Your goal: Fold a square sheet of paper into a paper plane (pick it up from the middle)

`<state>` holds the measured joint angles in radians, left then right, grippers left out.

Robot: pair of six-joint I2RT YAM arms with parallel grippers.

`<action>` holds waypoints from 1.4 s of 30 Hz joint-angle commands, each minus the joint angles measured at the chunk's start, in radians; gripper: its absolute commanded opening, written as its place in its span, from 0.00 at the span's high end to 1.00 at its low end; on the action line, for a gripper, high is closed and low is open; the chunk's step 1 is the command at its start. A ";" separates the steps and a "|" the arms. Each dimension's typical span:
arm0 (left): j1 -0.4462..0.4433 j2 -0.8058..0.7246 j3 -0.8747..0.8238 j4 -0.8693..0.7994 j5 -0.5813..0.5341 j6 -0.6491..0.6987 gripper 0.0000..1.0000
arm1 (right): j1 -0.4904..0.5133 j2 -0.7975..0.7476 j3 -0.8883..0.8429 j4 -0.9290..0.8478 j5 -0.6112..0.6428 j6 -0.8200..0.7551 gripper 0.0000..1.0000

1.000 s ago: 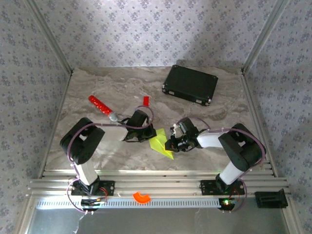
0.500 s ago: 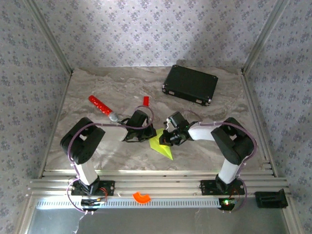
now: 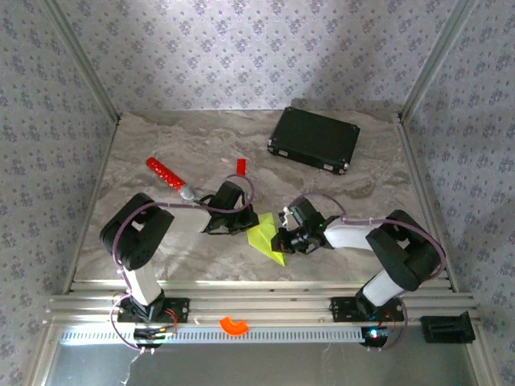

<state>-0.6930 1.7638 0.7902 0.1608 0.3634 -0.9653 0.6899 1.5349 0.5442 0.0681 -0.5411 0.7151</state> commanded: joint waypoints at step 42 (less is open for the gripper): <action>0.026 -0.018 0.091 -0.107 -0.002 0.047 0.90 | -0.055 0.042 -0.016 -0.135 -0.004 -0.027 0.98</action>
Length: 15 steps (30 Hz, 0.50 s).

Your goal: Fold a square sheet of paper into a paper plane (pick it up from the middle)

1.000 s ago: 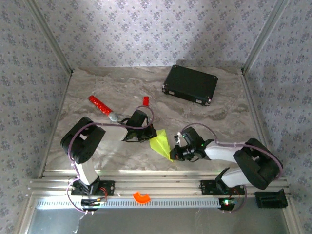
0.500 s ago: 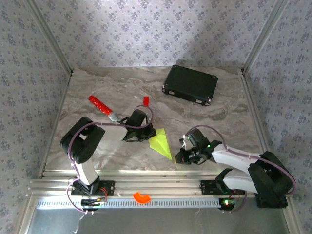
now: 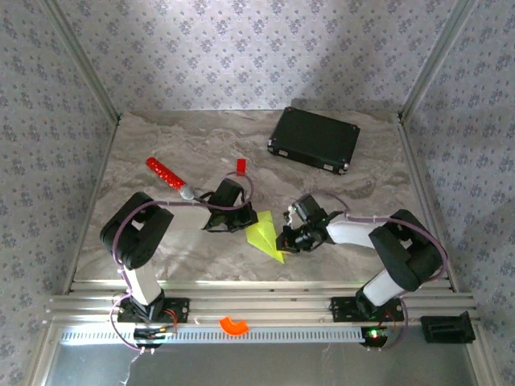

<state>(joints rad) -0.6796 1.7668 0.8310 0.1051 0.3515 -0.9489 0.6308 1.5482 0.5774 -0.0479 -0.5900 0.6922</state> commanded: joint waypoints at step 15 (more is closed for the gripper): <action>-0.142 -0.010 0.022 0.069 0.098 -0.018 0.92 | -0.017 0.014 -0.087 -0.031 0.097 0.019 1.00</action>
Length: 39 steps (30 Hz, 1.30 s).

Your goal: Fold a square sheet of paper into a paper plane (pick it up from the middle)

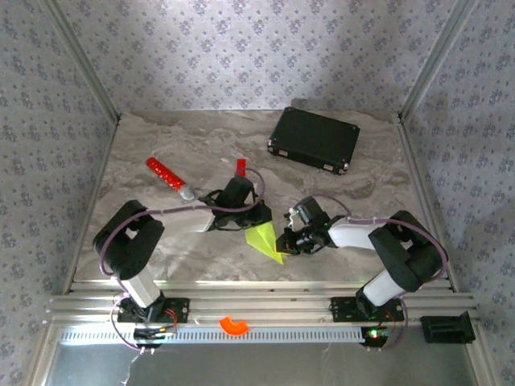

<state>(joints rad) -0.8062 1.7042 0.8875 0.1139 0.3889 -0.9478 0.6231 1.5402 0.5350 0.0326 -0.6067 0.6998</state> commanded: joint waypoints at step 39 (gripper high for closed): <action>0.191 -0.079 -0.044 -0.043 0.015 0.124 0.89 | -0.019 -0.020 0.045 -0.136 0.081 -0.030 1.00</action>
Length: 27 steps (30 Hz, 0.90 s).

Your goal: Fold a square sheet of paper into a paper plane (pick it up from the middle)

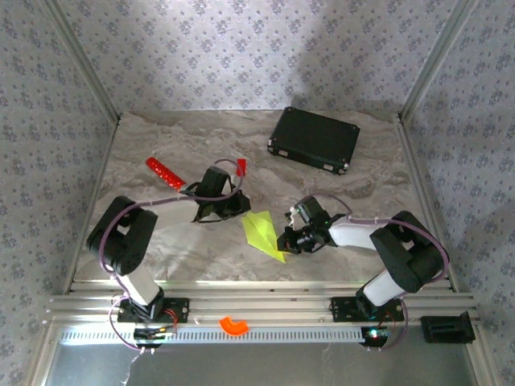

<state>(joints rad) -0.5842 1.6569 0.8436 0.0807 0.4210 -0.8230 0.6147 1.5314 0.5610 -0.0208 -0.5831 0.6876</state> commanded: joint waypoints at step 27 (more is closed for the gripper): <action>-0.103 0.143 -0.004 0.003 -0.025 -0.034 0.92 | 0.038 -0.322 -0.113 -0.215 -0.008 0.255 0.55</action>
<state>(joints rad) -0.6872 1.7882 0.8536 0.0784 0.3935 -0.8433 0.6430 1.1786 0.4477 -0.2443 -0.5556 0.9035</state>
